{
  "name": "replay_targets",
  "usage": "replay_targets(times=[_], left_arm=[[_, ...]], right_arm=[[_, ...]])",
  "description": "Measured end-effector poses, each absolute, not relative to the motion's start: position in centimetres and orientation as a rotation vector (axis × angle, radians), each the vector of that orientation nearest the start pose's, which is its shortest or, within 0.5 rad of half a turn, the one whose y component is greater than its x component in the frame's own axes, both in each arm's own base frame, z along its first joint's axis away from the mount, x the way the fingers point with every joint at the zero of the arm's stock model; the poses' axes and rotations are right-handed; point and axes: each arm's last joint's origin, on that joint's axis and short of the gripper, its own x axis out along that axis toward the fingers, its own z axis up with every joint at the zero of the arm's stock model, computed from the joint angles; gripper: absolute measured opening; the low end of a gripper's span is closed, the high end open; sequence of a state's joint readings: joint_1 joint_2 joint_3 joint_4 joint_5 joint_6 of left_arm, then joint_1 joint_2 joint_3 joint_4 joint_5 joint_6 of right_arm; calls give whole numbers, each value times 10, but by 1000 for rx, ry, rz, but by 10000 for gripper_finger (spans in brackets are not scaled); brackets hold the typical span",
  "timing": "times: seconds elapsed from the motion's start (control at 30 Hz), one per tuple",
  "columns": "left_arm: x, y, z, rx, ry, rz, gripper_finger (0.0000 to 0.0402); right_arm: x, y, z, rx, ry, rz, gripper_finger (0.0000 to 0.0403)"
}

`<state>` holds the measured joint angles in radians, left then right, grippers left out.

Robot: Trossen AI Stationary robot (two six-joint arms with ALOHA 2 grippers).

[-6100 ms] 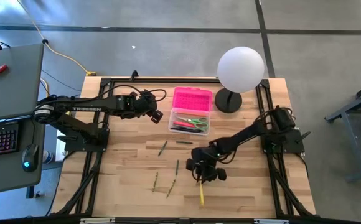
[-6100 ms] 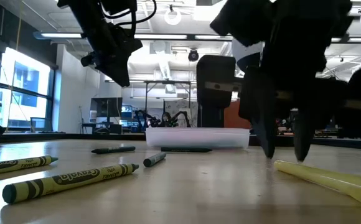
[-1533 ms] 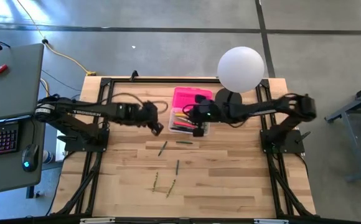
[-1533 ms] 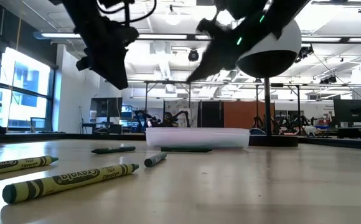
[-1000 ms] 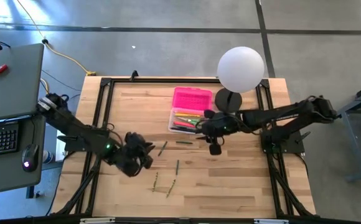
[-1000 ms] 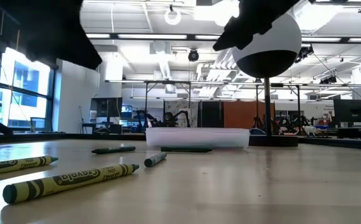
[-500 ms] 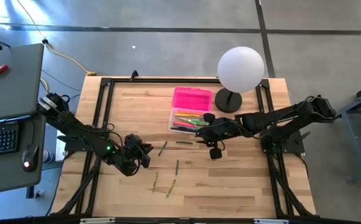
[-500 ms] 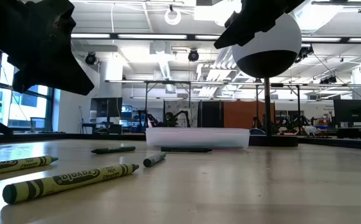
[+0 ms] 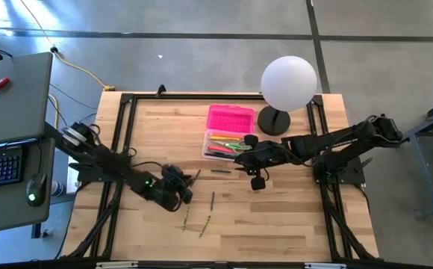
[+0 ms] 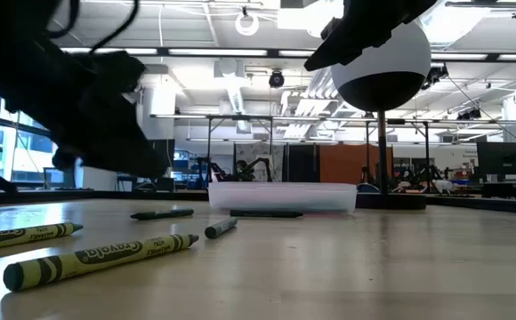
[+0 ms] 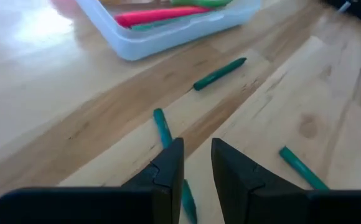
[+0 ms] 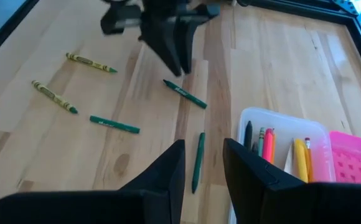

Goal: Pick & place school supplies into a supply box
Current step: Put the top left dark green crayon into the transparent supply box

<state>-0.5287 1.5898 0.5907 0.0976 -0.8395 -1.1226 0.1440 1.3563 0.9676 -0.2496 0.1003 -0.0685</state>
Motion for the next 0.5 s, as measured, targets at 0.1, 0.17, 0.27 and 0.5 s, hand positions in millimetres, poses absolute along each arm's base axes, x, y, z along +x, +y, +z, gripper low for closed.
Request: replay_targets(times=[0.1,0.17,0.27,0.5], left_arm=[[248,-108,117,-519,429,620,113],[251,-103,110,-517,452,641,113],[254,-97,101,-528,496,653,113],[258,-90,90,-524,534,677,113]], right_arm=[[288,39,267,-144,633,62,87],[288,39,267,-144,633,62,87],[288,39,266,-145,633,62,87],[288,39,266,-146,633,63,87]])
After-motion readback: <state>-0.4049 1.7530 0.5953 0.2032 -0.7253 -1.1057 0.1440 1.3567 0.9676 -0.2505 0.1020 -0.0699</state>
